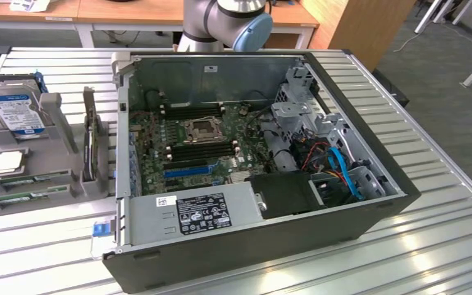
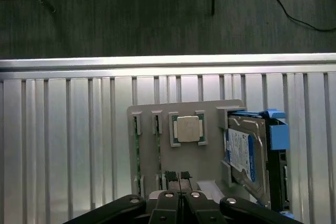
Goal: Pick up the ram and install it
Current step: 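Pick up the ram and move it above insertion slot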
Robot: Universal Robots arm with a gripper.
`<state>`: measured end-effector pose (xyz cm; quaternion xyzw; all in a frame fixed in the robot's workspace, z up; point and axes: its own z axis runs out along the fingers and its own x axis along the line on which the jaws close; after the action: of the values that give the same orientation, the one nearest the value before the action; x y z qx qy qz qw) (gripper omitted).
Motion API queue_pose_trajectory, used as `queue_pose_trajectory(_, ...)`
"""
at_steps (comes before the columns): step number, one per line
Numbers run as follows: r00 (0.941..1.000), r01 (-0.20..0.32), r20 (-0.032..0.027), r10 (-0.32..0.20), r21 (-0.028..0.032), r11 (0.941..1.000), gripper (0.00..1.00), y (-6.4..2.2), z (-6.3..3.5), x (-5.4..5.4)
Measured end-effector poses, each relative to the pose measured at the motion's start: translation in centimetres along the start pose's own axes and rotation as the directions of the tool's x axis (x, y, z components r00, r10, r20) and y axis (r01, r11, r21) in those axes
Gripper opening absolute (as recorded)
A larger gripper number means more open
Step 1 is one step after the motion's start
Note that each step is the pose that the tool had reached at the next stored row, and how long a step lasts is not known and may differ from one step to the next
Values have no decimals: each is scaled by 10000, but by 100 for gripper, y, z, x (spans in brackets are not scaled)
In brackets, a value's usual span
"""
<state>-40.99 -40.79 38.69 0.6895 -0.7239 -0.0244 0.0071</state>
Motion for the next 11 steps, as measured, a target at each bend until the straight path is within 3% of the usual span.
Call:
queue_pose_trajectory(7,10000,60,-3,-60,-1,10000,10,0,0,0)
queue_pose_trajectory(11,9990,453,-20,-453,-10,9990,10,0,1,0)
